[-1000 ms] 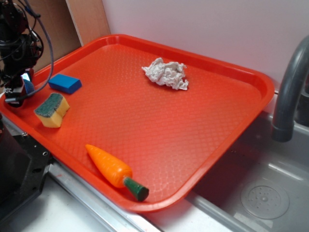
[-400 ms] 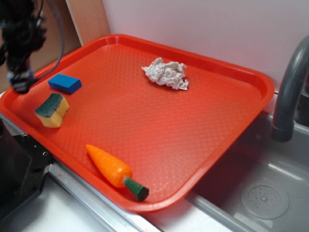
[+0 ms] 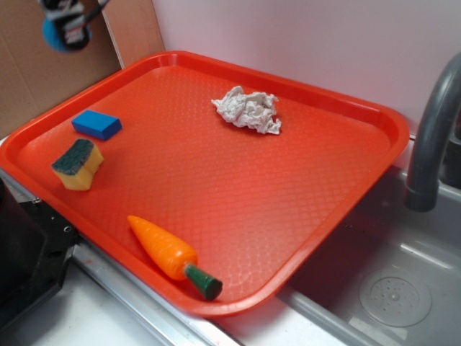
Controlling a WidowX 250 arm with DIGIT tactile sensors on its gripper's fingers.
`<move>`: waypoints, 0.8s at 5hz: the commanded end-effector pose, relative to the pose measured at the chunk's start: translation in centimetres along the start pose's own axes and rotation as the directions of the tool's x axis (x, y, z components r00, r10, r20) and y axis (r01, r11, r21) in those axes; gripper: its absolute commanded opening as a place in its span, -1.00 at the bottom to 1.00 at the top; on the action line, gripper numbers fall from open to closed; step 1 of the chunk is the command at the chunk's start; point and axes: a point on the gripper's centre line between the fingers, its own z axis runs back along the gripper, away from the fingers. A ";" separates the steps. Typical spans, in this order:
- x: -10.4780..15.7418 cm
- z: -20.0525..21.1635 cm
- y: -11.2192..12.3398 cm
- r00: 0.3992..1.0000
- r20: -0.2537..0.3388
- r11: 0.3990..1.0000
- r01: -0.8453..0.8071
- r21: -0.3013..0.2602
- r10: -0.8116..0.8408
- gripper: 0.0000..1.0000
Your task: Grab the blue ball.
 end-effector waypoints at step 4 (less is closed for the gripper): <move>0.8 1.8 1.5 0.896 0.015 0.895 -0.442 -0.066 0.444 -1.00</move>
